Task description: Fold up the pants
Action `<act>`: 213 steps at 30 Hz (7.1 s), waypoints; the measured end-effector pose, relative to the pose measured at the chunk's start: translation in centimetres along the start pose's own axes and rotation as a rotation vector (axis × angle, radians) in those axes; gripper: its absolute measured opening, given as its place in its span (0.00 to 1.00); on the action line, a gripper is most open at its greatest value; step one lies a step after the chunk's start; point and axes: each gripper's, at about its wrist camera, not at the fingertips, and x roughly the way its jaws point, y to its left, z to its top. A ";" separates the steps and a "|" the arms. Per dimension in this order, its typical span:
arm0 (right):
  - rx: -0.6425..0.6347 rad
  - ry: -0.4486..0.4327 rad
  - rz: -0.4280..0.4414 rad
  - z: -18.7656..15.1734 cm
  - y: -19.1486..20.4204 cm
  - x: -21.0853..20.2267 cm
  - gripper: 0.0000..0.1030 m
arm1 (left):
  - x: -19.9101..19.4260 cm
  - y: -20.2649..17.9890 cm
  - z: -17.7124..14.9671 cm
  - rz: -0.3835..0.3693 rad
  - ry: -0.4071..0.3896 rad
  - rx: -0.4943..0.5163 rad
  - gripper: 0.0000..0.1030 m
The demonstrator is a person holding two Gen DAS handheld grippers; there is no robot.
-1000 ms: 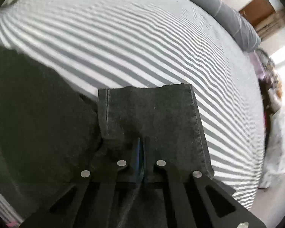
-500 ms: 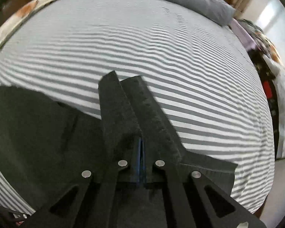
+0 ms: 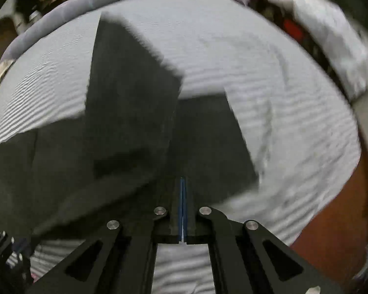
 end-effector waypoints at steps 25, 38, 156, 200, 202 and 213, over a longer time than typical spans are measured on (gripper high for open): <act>0.692 -0.122 0.641 -4.1 -13.0 3.9 0.44 | 2.2 -2.1 0.4 0.086 0.106 0.093 0.05; 0.754 -0.104 0.740 -3.3 -15.4 4.8 0.45 | 3.6 -2.2 0.4 0.094 0.137 0.090 0.05; -0.280 0.431 0.756 0.0 37.0 6.6 0.31 | -4.1 26.1 -3.8 0.172 0.114 -0.584 0.15; -0.507 0.071 0.450 4.1 40.2 4.7 0.23 | -2.5 25.3 -1.7 0.277 0.103 -0.534 0.16; -0.497 0.066 0.393 4.1 39.9 5.6 0.20 | -2.3 24.9 -1.6 0.290 0.107 -0.520 0.16; -0.355 0.045 0.271 5.2 32.5 5.2 0.22 | -0.5 23.2 -0.7 0.371 0.106 -0.434 0.18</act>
